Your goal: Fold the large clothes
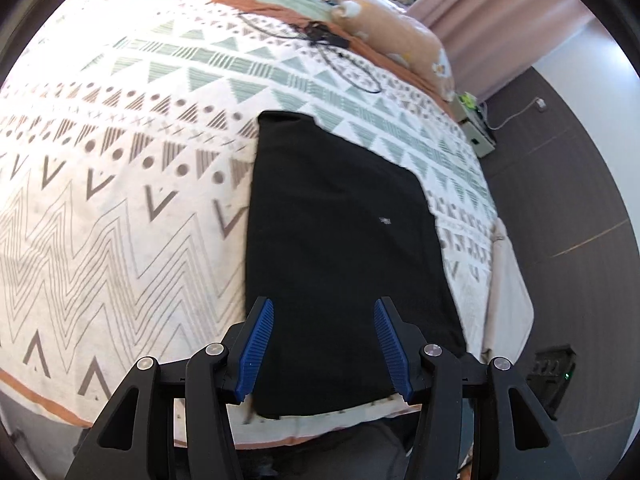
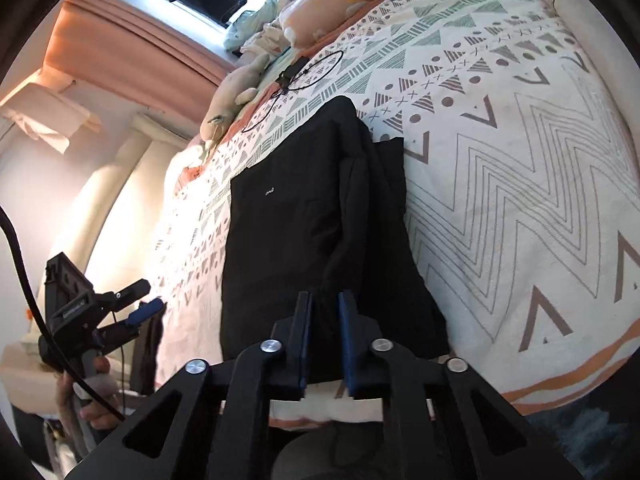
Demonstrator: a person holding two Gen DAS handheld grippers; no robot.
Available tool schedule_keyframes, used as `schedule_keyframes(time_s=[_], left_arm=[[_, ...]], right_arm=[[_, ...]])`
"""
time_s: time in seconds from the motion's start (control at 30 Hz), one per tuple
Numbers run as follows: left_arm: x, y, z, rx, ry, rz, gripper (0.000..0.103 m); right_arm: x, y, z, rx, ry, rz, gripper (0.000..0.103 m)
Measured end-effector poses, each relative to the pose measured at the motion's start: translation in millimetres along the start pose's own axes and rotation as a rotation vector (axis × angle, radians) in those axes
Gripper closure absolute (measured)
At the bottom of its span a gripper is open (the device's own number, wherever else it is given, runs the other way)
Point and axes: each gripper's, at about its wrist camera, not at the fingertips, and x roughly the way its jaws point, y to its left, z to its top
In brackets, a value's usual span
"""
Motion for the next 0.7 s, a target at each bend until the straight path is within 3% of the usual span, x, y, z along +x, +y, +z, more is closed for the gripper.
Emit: schedule_keyframes(time_s=[0.33, 0.53, 0.57, 0.67, 0.7], left_arm=[[49, 24, -13, -0.021, 0.095, 0.054, 0.049], [71, 28, -11, -0.024, 0.124, 0.066, 0.049], [73, 29, -9, -0.024, 0.124, 0.063, 0.049], [76, 31, -3, -0.031, 0.115, 0.053, 0.049], [77, 32, 0, -0.035, 0.111, 0.052, 0.049]], right_arm=[[13, -54, -31, 0.082, 0.039, -0.064, 0.097], [21, -56, -30, 0.079, 0.11, -0.125, 0.095], [18, -52, -26, 0.07, 0.11, -0.128, 0.092], [3, -41, -10, 0.029, 0.058, -0.135, 0.061], [-1, -40, -2, 0.024, 0.033, -0.125, 0.042]])
